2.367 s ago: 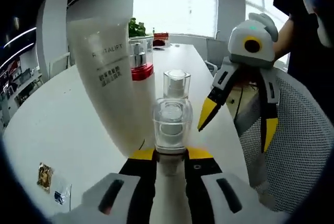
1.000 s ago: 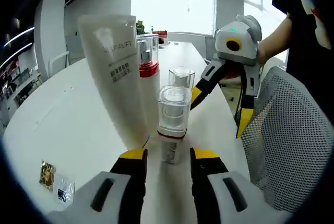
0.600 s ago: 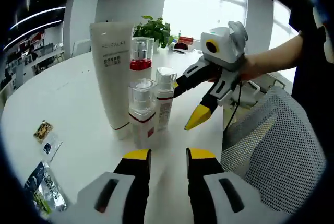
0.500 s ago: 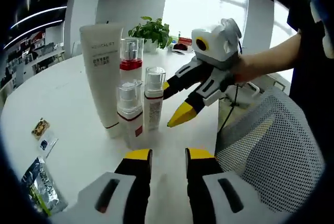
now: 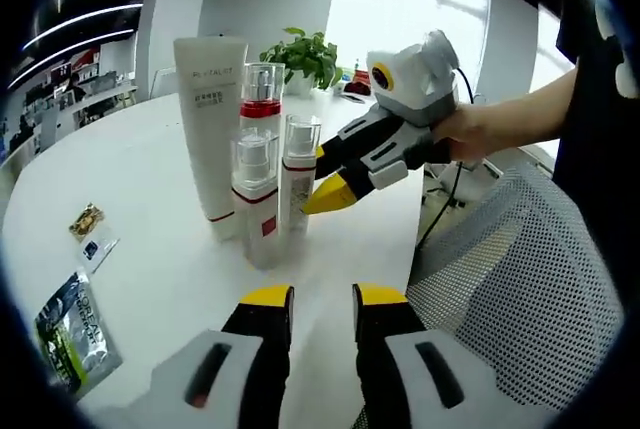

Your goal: Arrange the skincare products in the storage area until every visible bottle or jar stands upright without overlapping.

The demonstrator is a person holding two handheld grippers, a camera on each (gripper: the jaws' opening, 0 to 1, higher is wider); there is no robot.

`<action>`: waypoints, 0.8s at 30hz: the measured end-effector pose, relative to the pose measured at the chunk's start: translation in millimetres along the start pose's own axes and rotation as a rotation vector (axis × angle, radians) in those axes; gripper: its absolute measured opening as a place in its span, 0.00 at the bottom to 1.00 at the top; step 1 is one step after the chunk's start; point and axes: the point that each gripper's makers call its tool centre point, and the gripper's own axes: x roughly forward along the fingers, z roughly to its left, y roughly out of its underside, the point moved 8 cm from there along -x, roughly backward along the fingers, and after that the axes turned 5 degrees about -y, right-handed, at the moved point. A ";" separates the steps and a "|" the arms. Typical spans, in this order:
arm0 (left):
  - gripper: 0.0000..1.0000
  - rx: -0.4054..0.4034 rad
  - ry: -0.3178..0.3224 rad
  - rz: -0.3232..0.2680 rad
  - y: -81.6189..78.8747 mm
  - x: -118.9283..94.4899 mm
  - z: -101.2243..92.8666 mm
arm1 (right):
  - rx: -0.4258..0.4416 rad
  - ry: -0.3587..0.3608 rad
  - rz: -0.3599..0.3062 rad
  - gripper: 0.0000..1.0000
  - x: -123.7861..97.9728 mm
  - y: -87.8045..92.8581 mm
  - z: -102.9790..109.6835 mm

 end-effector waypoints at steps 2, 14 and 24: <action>0.17 0.003 -0.004 -0.002 -1.5 -0.3 -1.1 | 0.004 0.007 -0.002 0.21 -0.2 -0.2 1.0; 0.17 -0.001 -0.019 -0.009 -0.9 -3.4 -5.7 | 0.105 0.084 0.020 0.19 -0.7 -1.0 7.2; 0.18 0.017 0.016 -0.006 -4.4 -12.8 -10.6 | 0.174 0.171 0.060 0.19 0.0 -6.2 14.0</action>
